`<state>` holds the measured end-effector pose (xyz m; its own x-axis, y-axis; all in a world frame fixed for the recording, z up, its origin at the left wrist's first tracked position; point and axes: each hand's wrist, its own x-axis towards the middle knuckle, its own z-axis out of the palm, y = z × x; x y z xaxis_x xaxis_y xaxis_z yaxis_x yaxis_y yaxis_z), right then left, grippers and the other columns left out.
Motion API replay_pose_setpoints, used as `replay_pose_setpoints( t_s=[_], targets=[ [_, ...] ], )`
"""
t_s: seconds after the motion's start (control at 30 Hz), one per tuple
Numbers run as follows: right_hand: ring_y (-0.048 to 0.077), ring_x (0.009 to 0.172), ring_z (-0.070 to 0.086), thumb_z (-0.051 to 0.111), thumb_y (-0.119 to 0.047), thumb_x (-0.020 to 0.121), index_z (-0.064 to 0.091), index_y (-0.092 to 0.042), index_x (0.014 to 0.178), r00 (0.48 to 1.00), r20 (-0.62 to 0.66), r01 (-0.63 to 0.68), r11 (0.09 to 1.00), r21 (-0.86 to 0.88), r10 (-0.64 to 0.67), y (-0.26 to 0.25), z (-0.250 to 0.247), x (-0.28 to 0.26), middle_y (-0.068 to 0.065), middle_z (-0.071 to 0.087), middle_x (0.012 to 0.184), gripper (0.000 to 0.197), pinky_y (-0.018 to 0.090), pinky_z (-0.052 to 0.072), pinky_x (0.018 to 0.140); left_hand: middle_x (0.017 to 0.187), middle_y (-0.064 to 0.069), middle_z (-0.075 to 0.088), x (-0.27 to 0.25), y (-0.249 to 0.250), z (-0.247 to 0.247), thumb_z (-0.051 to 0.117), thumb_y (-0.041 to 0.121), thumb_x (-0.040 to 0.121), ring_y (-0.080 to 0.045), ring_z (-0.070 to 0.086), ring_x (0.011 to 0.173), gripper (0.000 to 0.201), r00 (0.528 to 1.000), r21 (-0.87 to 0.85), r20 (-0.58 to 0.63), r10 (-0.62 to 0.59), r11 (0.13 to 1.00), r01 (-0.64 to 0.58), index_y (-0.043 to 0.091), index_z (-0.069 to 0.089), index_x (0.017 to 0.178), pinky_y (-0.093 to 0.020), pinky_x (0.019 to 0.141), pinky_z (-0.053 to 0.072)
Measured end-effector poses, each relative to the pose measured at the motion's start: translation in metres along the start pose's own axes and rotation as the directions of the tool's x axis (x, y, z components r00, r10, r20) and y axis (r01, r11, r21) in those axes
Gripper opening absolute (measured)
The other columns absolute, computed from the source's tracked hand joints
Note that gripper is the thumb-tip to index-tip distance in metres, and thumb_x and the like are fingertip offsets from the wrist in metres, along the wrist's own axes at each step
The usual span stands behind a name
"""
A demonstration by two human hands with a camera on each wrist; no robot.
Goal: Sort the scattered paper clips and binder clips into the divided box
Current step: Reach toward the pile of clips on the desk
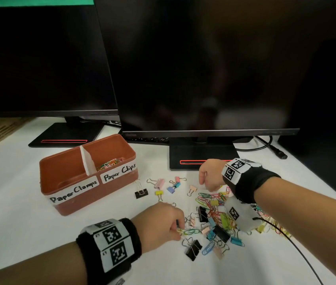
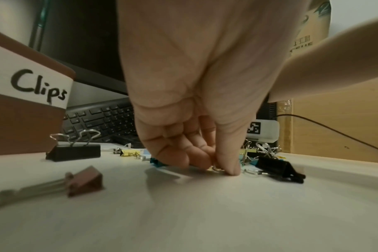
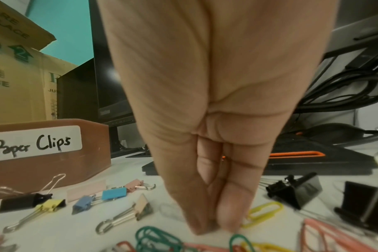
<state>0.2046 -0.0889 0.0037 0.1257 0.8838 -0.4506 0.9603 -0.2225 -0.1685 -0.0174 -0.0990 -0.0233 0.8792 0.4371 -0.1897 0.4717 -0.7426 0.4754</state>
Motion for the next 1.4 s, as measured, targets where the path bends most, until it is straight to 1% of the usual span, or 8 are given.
replay_pose_setpoints(
  t_s=[0.1, 0.33, 0.57, 0.87, 1.0, 1.1, 1.2, 1.4],
  targets=[
    [0.01, 0.085, 0.056, 0.068, -0.008, 0.079, 0.07, -0.02, 0.098, 0.998, -0.022, 0.062, 0.997, 0.051, -0.061, 0.001, 0.001, -0.009, -0.012, 0.054, 0.09, 0.022, 0.016, 0.045, 0.066, 0.095, 0.0, 0.056, 0.005, 0.002, -0.002, 0.061, 0.022, 0.086, -0.013, 0.053, 0.081, 0.016, 1.0, 0.043, -0.007, -0.009, 0.999, 0.009, 0.015, 0.065, 0.099, -0.025, 0.08, 0.044],
    [0.013, 0.098, 0.057, 0.071, -0.031, 0.078, 0.068, -0.017, 0.103, 0.99, -0.051, 0.137, 0.99, 0.043, -0.135, -0.012, 0.013, -0.027, -0.006, 0.058, 0.099, 0.029, 0.024, 0.047, 0.081, 0.091, 0.003, 0.05, 0.01, 0.004, -0.004, 0.06, 0.018, 0.086, -0.009, 0.047, 0.077, 0.01, 1.0, 0.104, -0.009, 0.028, 0.994, -0.027, 0.011, 0.064, 0.091, -0.023, 0.077, 0.042],
    [0.013, 0.087, 0.051, 0.077, -0.017, 0.073, 0.064, -0.013, 0.108, 0.993, -0.038, 0.106, 0.99, -0.089, -0.11, -0.023, 0.015, -0.03, -0.005, 0.051, 0.095, 0.037, 0.016, 0.039, 0.06, 0.095, -0.004, 0.066, 0.013, 0.0, -0.002, 0.06, 0.017, 0.086, -0.014, 0.056, 0.078, 0.014, 1.0, 0.058, -0.018, 0.011, 0.998, -0.01, 0.011, 0.058, 0.098, -0.022, 0.072, 0.044],
    [0.011, 0.082, 0.055, 0.072, -0.016, 0.078, 0.069, -0.011, 0.103, 0.995, 0.008, 0.1, 0.995, -0.006, -0.1, -0.02, 0.012, -0.025, -0.003, 0.059, 0.091, 0.025, 0.012, 0.04, 0.06, 0.106, -0.007, 0.058, 0.012, 0.0, 0.001, 0.042, 0.018, 0.094, -0.022, 0.054, 0.095, 0.019, 1.0, 0.27, 0.024, 0.02, 0.962, -0.026, 0.009, 0.057, 0.103, -0.028, 0.081, 0.041],
    [0.006, 0.071, 0.051, 0.07, -0.018, 0.081, 0.069, -0.011, 0.104, 0.994, -0.002, 0.11, 0.994, 0.012, -0.11, -0.016, 0.012, -0.026, -0.009, 0.056, 0.082, 0.024, 0.013, 0.036, 0.057, 0.097, -0.008, 0.063, 0.013, -0.007, -0.007, 0.046, 0.02, 0.093, -0.016, 0.051, 0.079, 0.018, 1.0, 0.195, 0.019, 0.021, 0.98, -0.025, 0.009, 0.06, 0.098, -0.02, 0.07, 0.039],
    [0.012, 0.089, 0.056, 0.068, -0.022, 0.083, 0.069, -0.012, 0.106, 0.992, -0.018, 0.126, 0.992, -0.004, -0.126, -0.014, 0.009, -0.027, -0.001, 0.063, 0.104, 0.025, 0.018, 0.04, 0.072, 0.09, -0.002, 0.065, 0.006, -0.008, -0.022, 0.05, 0.024, 0.092, -0.005, 0.048, 0.068, 0.017, 1.0, 0.128, -0.018, 0.026, 0.992, -0.023, 0.013, 0.063, 0.096, -0.003, 0.056, 0.032],
    [0.009, 0.088, 0.057, 0.067, -0.021, 0.084, 0.069, -0.013, 0.106, 0.987, -0.036, 0.154, 0.988, -0.009, -0.154, -0.018, -0.002, -0.03, -0.001, 0.065, 0.108, 0.024, 0.016, 0.043, 0.072, 0.084, 0.01, 0.062, -0.009, -0.01, -0.05, 0.054, 0.028, 0.091, 0.005, 0.054, 0.063, 0.013, 0.998, 0.034, -0.059, -0.015, 0.999, 0.017, 0.019, 0.064, 0.095, -0.001, 0.053, 0.038],
    [0.004, 0.063, 0.057, 0.068, -0.018, 0.083, 0.071, -0.011, 0.093, 0.927, -0.291, 0.264, 0.963, 0.059, -0.236, -0.063, -0.053, -0.039, -0.011, 0.06, 0.073, 0.012, 0.024, 0.051, 0.075, 0.081, 0.013, 0.064, -0.036, -0.036, -0.127, 0.061, 0.029, 0.087, 0.005, 0.06, 0.073, 0.005, 0.944, -0.043, -0.293, -0.15, 0.989, 0.144, 0.026, 0.065, 0.089, -0.007, 0.062, 0.048]
  ],
)
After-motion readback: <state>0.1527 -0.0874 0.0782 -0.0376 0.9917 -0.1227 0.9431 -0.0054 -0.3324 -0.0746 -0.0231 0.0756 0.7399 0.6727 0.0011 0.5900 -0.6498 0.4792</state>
